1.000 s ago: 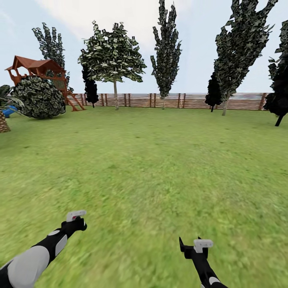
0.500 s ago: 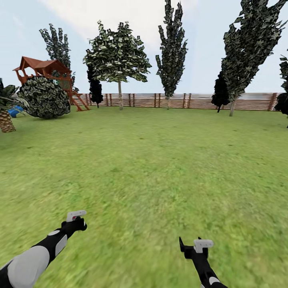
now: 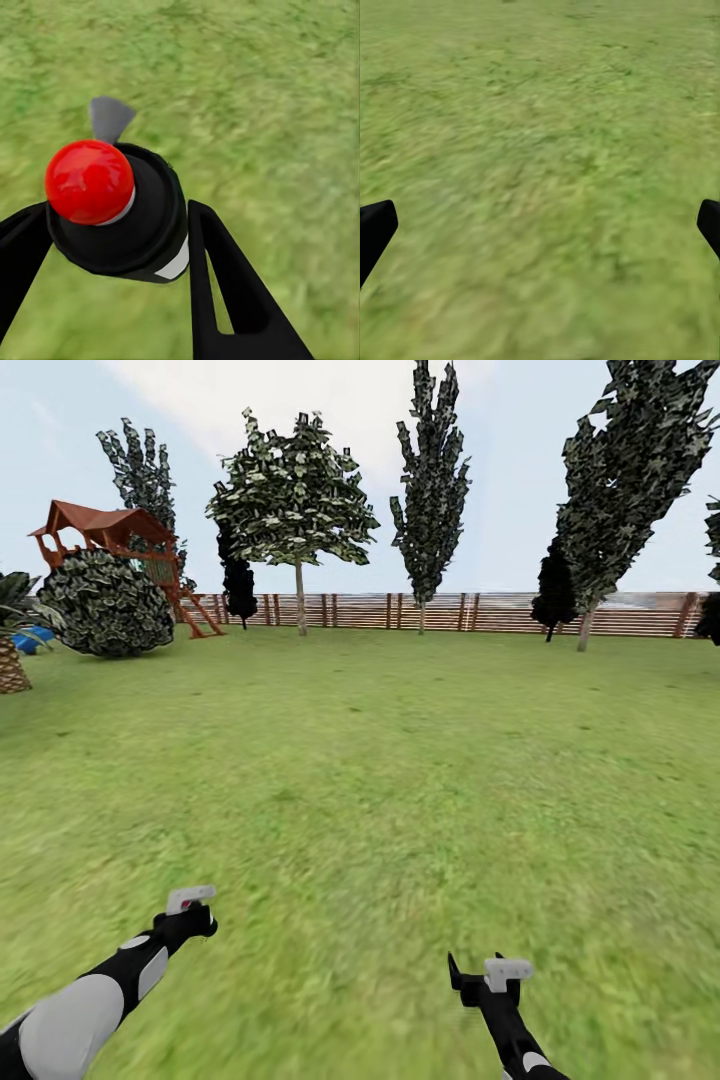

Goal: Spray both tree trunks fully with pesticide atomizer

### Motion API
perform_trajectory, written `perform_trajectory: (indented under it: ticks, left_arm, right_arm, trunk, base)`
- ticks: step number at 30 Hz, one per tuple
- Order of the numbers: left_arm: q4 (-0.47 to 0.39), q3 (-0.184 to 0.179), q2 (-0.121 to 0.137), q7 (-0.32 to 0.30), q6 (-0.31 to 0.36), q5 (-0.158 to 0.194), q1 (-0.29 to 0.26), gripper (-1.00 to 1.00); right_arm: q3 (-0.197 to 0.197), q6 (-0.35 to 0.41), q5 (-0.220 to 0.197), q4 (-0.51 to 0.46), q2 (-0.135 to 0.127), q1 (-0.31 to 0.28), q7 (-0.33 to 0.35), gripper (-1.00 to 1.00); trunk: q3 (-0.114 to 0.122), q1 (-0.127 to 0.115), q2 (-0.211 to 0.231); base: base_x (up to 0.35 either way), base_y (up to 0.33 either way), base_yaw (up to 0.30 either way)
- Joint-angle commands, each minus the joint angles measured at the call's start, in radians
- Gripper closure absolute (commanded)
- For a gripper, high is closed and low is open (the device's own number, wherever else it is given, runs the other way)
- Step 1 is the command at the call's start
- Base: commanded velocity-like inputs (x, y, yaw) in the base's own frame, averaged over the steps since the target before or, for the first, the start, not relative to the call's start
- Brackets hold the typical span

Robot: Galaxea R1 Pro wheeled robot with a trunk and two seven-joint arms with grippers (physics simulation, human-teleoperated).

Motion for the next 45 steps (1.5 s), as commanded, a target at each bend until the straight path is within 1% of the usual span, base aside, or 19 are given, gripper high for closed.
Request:
perform_trajectory:
  ticks: [1,6,12,27,34,45]
  left_arm:
    - [0.0,0.0,0.0,0.0,0.0,0.0,0.0,1.0]
    - [0.001,0.0,0.0,0.0,0.0,0.0,0.0,1.0]
    - [0.0,0.0,0.0,0.0,0.0,0.0,0.0,1.0]
    - [0.0,0.0,0.0,0.0,0.0,0.0,0.0,1.0]
    - [0.0,0.0,0.0,0.0,0.0,0.0,0.0,1.0]
    - [0.001,0.0,0.0,0.0,0.0,0.0,0.0,1.0]
  right_arm:
    - [0.0,0.0,0.0,0.0,0.0,0.0,0.0,-1.0]
    - [0.0,0.0,0.0,0.0,0.0,0.0,0.0,-1.0]
    - [0.0,0.0,0.0,0.0,0.0,0.0,0.0,-1.0]
    - [0.0,0.0,-0.001,0.0,0.0,0.0,0.0,-1.0]
    - [0.0,0.0,-0.001,0.0,0.0,0.0,0.0,-1.0]
    - [0.0,0.0,-0.001,0.0,0.0,0.0,0.0,-1.0]
  trunk:
    - [0.0,0.0,0.0]
    - [0.0,0.0,0.0]
    - [0.002,0.0,0.0]
    - [0.007,0.0,0.0]
    - [0.007,0.0,0.0]
    - [0.007,0.0,0.0]
  base:
    - [0.336,0.0,0.0]
    - [0.336,0.0,0.008]
    - [0.336,0.0,0.17]
    - [0.336,0.0,0.01]
    - [0.336,0.0,0.18]
    - [0.336,0.0,0.011]
